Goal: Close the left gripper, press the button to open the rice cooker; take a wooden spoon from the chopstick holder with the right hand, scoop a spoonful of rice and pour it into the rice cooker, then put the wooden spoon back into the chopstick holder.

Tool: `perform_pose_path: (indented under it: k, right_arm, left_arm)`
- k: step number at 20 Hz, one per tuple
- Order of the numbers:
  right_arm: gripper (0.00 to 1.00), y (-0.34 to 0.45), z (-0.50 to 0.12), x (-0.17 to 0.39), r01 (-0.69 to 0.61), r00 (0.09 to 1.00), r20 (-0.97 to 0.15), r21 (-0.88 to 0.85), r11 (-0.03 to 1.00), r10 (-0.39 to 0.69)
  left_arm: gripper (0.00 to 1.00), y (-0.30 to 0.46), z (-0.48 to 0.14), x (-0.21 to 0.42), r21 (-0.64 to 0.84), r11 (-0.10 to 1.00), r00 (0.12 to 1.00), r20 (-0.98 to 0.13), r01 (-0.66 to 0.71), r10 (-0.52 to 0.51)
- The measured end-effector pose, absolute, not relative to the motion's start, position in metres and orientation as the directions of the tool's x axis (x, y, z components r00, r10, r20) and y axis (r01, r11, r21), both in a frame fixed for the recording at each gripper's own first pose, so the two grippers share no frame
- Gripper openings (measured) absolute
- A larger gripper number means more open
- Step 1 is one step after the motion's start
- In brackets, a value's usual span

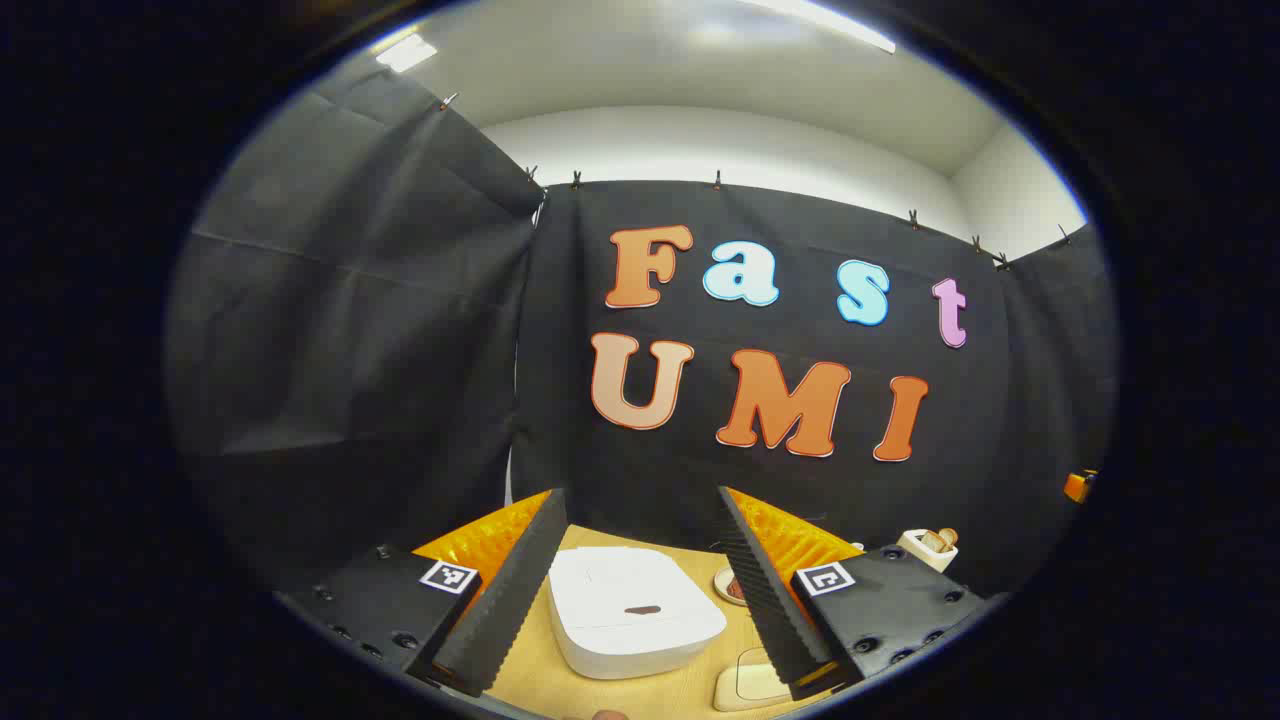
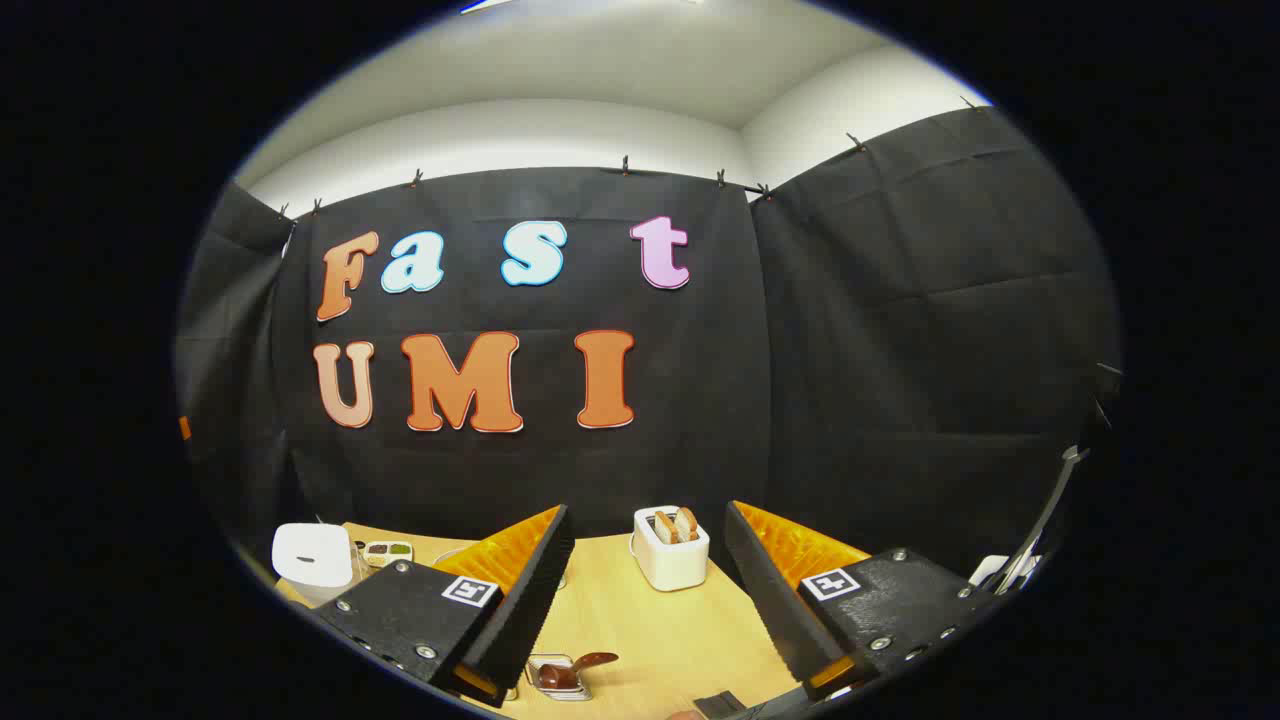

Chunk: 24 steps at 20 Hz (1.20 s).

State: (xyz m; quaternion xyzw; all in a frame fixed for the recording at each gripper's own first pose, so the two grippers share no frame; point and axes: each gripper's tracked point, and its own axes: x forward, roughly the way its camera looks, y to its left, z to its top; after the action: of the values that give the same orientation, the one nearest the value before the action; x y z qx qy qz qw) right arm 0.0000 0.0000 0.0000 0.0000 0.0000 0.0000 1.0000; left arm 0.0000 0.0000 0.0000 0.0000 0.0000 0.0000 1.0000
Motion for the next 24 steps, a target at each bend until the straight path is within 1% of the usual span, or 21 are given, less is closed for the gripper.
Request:
perform_pose_path:
  k: [2, 5, 6, 7, 8, 9, 12, 14, 17, 18, 19, 22, 23, 24]
  right_arm:
    - [0.95, -0.002, 0.000, 0.006, -0.018, 1.000, 0.001, -0.002, 1.000, 0.018]
    - [0.95, -0.006, 0.001, 0.022, -0.033, 0.999, -0.006, -0.048, 0.998, 0.033]
    - [0.94, -0.003, 0.003, 0.027, -0.055, 0.998, -0.009, -0.058, 0.997, 0.054]
    - [0.95, 0.003, 0.003, 0.030, -0.081, 0.997, -0.012, -0.061, 0.995, 0.080]
    - [0.95, 0.007, 0.005, 0.033, -0.094, 0.996, -0.005, -0.063, 0.994, 0.094]
    - [0.95, 0.008, 0.007, 0.036, -0.101, 0.995, 0.003, -0.068, 0.993, 0.101]
    - [0.95, 0.014, 0.017, 0.042, -0.089, 0.995, 0.048, -0.048, 0.995, 0.091]
    - [0.95, 0.021, 0.012, 0.045, -0.082, 0.995, 0.045, -0.046, 0.996, 0.084]
    - [0.95, 0.031, 0.011, 0.042, -0.080, 0.996, 0.034, -0.061, 0.995, 0.082]
    - [1.00, 0.034, 0.011, 0.040, -0.082, 0.996, 0.034, -0.062, 0.995, 0.085]
    - [0.95, 0.033, 0.011, 0.041, -0.076, 0.996, 0.032, -0.063, 0.995, 0.078]
    - [0.95, 0.035, 0.011, 0.036, -0.067, 0.997, 0.022, -0.050, 0.996, 0.068]
    - [0.95, 0.037, 0.010, 0.037, -0.066, 0.998, 0.017, -0.046, 0.997, 0.066]
    - [0.95, 0.039, 0.009, 0.036, -0.064, 0.998, 0.012, -0.049, 0.997, 0.065]
  left_arm:
    - [1.00, -0.006, 0.004, -0.003, 0.008, 1.000, 1.000, 0.012, -0.007, 0.007]
    - [1.00, -0.016, 0.013, -0.002, 0.016, 1.000, 0.998, 0.061, -0.015, 0.014]
    - [1.00, -0.019, 0.012, 0.000, 0.019, 1.000, 0.998, 0.065, -0.020, 0.019]
    - [0.97, -0.018, 0.011, -0.001, 0.026, 0.999, 0.997, 0.071, -0.030, 0.028]
    - [1.00, -0.019, 0.009, 0.004, 0.034, 0.999, 0.997, 0.074, -0.039, 0.037]
    - [1.00, -0.018, 0.008, 0.009, 0.037, 0.998, 0.996, 0.075, -0.043, 0.040]
    - [1.00, -0.025, 0.007, 0.018, 0.012, 1.000, 0.997, 0.074, 0.004, -0.005]
    - [1.00, -0.013, 0.005, 0.029, 0.036, 0.999, 0.998, 0.061, -0.006, 0.003]
    - [1.00, -0.005, 0.010, 0.034, 0.081, 0.997, 0.998, 0.069, -0.008, 0.002]
    - [1.00, -0.001, 0.011, 0.035, 0.084, 0.996, 0.997, 0.073, -0.009, 0.002]
    - [1.00, 0.002, 0.011, 0.037, 0.080, 0.997, 0.998, 0.070, -0.013, 0.007]
    - [1.00, 0.009, 0.008, 0.040, 0.071, 0.997, 0.998, 0.054, -0.016, 0.013]
    - [0.97, 0.012, 0.006, 0.042, 0.067, 0.998, 0.999, 0.050, -0.017, 0.013]
    - [0.98, 0.014, 0.004, 0.044, 0.063, 0.998, 0.999, 0.044, -0.021, 0.018]
